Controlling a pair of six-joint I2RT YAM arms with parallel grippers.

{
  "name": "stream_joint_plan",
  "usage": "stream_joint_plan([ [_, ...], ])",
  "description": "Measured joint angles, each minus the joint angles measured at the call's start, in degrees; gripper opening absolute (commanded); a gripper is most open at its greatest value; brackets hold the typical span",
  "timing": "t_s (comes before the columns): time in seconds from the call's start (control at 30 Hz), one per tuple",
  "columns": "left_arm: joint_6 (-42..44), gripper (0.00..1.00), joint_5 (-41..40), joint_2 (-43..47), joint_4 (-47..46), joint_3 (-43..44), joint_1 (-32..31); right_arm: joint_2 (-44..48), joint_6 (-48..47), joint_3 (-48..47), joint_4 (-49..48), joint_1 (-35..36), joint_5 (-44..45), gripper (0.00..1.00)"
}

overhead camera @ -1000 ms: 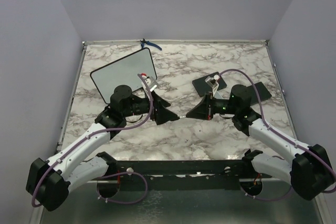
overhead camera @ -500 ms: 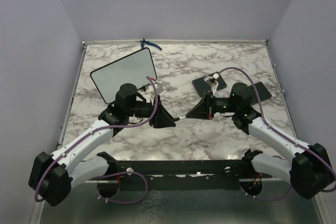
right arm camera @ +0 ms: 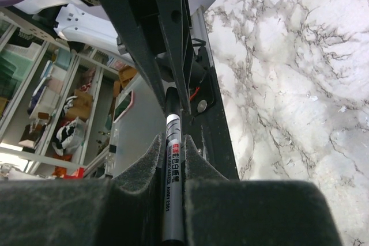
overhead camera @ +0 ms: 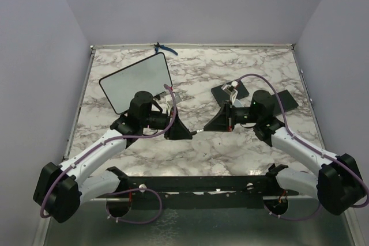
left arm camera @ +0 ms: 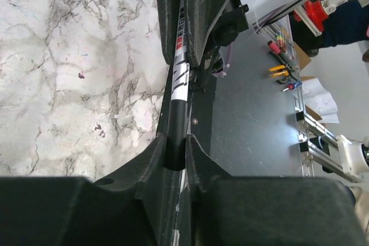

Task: Write a sentence on the whiteboard
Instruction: Open the pen cap from the whiteboard marker.

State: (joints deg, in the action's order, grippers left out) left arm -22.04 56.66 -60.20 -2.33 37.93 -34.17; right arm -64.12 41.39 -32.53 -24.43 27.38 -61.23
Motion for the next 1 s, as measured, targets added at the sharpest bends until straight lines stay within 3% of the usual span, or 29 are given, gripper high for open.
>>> stream_joint_plan([
  [0.1, 0.3, 0.0, 0.4, -0.2, 0.3, 0.0, 0.0, -0.1, 0.1, 0.0, 0.0, 0.0, -0.2, 0.0],
  [0.63, 1.5, 0.0, 0.7, 1.1, 0.4, 0.1, -0.1, 0.7, 0.7, 0.0, -0.3, -0.1, -0.2, 0.0],
  [1.0, 2.4, 0.0, -2.3, 1.2, -3.6, 0.1, -1.0, 0.0, 3.6, 0.2, -3.3, -3.8, -4.3, 0.0],
])
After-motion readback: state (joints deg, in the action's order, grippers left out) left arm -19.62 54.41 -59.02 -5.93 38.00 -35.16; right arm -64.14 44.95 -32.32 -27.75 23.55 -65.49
